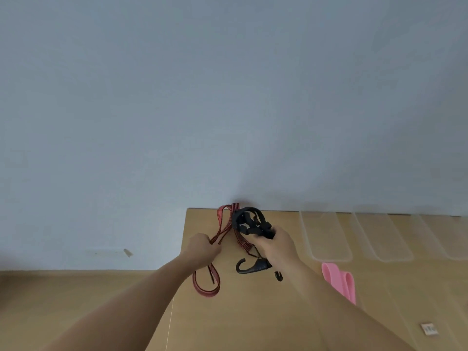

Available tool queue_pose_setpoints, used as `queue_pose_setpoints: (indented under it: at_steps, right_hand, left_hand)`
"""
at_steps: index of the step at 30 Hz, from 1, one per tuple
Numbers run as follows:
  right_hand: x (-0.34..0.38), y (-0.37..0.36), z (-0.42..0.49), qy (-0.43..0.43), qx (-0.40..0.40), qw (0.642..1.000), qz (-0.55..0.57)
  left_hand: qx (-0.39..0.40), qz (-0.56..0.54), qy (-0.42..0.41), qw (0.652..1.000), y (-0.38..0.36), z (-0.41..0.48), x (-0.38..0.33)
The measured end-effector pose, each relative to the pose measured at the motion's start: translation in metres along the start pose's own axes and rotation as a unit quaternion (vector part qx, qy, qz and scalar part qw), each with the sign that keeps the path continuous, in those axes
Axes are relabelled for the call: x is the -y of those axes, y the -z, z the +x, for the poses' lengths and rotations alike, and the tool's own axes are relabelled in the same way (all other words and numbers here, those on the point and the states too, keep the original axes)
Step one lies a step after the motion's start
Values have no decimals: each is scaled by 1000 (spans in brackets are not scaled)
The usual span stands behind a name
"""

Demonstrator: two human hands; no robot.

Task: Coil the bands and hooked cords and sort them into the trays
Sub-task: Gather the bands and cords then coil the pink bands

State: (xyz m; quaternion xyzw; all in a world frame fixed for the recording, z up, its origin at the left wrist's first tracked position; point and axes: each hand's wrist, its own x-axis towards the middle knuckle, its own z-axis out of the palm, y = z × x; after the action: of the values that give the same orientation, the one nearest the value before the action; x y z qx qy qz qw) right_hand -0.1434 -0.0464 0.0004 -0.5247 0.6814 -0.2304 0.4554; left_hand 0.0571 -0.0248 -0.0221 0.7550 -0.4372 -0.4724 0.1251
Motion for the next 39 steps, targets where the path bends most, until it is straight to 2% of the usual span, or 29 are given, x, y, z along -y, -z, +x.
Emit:
queue_pose_setpoints:
  at_steps: [6,9,13,16,18,20,23,26,29,31,33,37,39]
  right_hand:
    - [-22,-34,10,15,18,977,-213]
    - [-29,-43,5,2,7,966,-260]
    - [-27,-36,1,-37,34,981,-189]
    - [-13,-22,-7,-57,64,996,-29]
    - [-1,-11,-15,-54,105,991,62]
    - [8,-1,-23,-46,151,982,104]
    - [15,9,-36,-38,167,981,93]
    - [12,20,-48,-41,140,985,88]
    - [4,42,-60,-47,100,986,123]
    - [-5,59,-68,-49,82,986,136]
    - [-14,77,-77,-48,70,985,150]
    - [-25,113,-97,-29,50,987,150]
    - [-32,134,-108,-12,41,989,142]
  left_hand:
    - [67,-175,47,981,9,-12,8]
    - [107,-217,44,969,11,-15,19]
    - [109,-231,44,966,6,-11,28]
    - [101,-258,49,960,1,-10,22]
    - [109,-301,49,946,0,-10,12]
    - [149,-359,38,920,1,-13,0]
    - [234,-405,-30,883,0,-19,-21]
    - [287,-433,-90,850,-7,-27,-41]
    - [268,-398,-139,866,-22,-36,-61]
    - [242,-379,-144,881,-34,-42,-75]
    - [243,-376,-148,882,-44,-52,-91]
    - [347,-329,-156,864,-65,-79,-128]
    - [370,-309,-156,862,-79,-92,-145]
